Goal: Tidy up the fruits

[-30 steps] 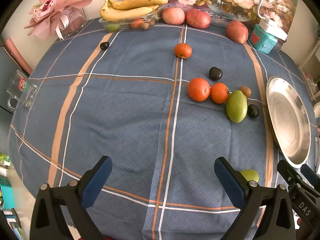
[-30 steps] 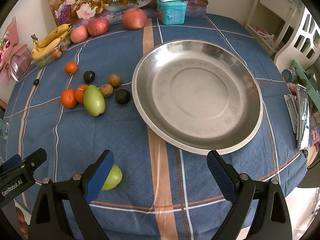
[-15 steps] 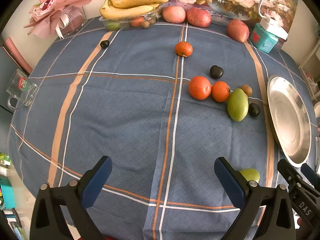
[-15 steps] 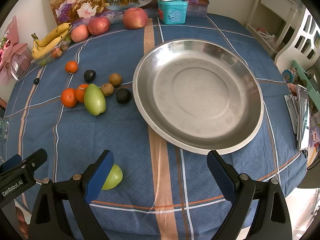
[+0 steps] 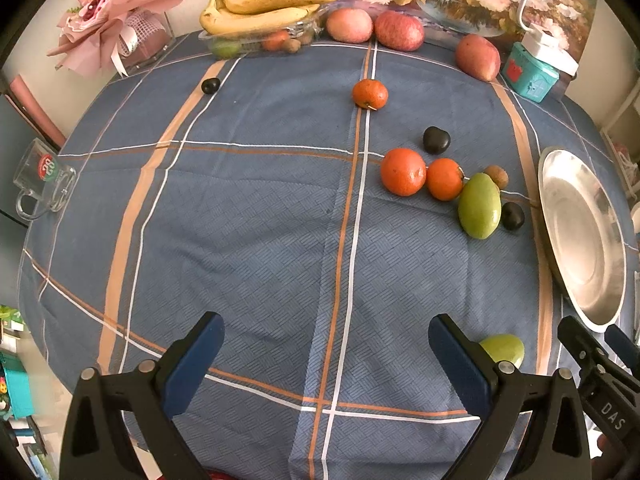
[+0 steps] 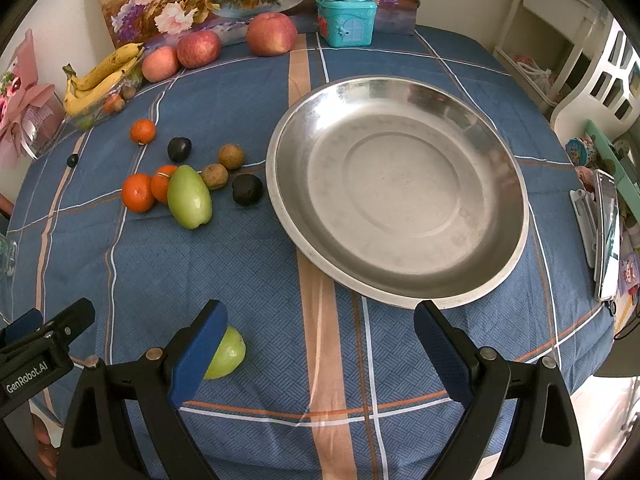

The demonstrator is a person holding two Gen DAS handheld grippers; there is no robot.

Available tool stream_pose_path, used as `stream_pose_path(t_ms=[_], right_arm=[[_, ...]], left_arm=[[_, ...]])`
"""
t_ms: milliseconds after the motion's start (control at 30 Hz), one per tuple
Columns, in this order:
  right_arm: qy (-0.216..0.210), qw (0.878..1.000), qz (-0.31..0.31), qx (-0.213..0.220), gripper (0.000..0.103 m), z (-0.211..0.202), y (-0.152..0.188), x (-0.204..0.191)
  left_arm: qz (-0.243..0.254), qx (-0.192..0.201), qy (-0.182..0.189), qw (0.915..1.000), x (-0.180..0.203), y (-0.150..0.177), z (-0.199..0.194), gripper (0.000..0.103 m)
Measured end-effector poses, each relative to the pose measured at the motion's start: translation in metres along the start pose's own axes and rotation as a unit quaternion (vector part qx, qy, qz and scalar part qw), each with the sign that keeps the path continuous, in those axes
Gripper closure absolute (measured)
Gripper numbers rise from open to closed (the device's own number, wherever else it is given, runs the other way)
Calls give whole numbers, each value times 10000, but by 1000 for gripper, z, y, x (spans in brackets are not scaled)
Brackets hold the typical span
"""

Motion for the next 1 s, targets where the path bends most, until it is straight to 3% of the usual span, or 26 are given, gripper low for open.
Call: stream_pose_path(t_ms=[667,1000], right_arm=[[-95,9996,-244,-101,8,8,-1,-16],[-612,9946,-782,-315,8,15,8,-51]], left_arm=[[-5,-28,-172,9998,-6,-5,11,0],[-43,116,-431,9990,-21,-9,4,0]])
Point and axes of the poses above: each gripper's, at about its wrist camera, not at the fingertips, and z roughly the way its jaws point, x to its right, y to its underside, the point moved 9 cm from there along z, roughly the way its jaws point, and after that the axes turned 1 degree about y, right-handed, at the moved point
